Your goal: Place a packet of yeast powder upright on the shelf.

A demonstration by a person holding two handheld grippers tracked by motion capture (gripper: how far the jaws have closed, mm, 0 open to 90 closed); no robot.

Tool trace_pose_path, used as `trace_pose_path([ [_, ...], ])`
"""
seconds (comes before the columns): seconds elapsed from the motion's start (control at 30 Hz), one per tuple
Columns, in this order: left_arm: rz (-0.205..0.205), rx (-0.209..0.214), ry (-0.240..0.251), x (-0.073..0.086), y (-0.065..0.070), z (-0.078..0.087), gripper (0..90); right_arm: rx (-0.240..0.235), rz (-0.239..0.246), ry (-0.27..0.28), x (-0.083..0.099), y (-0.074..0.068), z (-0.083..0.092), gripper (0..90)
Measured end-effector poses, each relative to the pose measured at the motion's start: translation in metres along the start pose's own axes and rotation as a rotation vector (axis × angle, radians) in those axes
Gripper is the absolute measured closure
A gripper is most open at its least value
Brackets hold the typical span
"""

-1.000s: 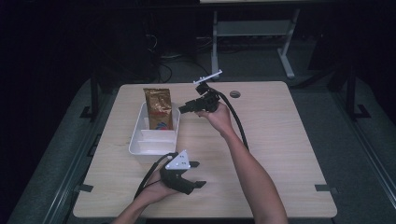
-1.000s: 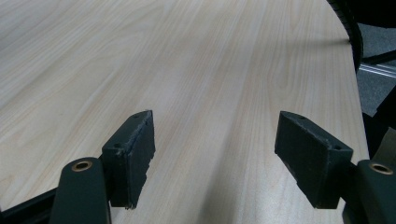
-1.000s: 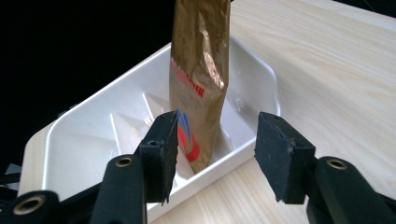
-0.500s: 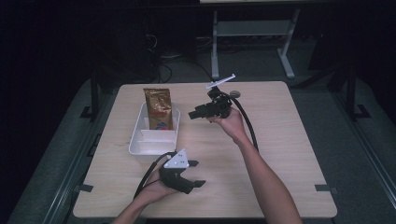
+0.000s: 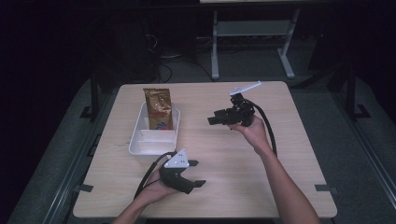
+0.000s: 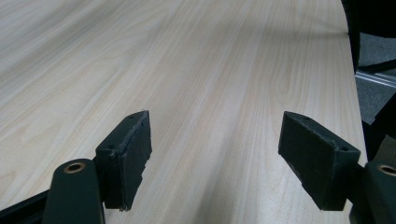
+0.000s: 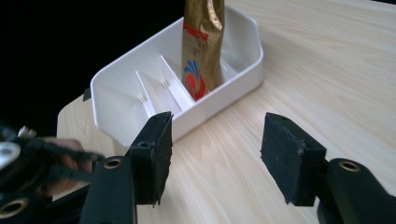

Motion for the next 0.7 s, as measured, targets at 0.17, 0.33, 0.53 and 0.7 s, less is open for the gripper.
trace_pose_path([
  [0.17,0.015,-0.004,0.002,0.000,-0.003,0.001,24.8,0.016,-0.003,0.015,0.015,0.003,0.021,41.5],
  [0.33,0.018,-0.008,0.005,0.000,-0.004,0.001,24.7,0.029,-0.010,0.026,0.028,0.004,0.040,40.5],
  [0.53,0.021,-0.013,0.004,0.001,-0.006,0.001,24.7,0.044,-0.015,0.028,0.047,0.003,0.058,39.8],
  [0.7,0.024,-0.015,0.001,0.001,-0.006,0.001,24.7,0.052,-0.019,0.033,0.057,0.001,0.069,39.2],
])
Point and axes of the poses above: each handheld gripper's, and its own axes: z roughly backward along the jaws, x roughly out of its underside, y roughly to its right, the point moved 9 cm from there along -z, roughly forward along the jaws
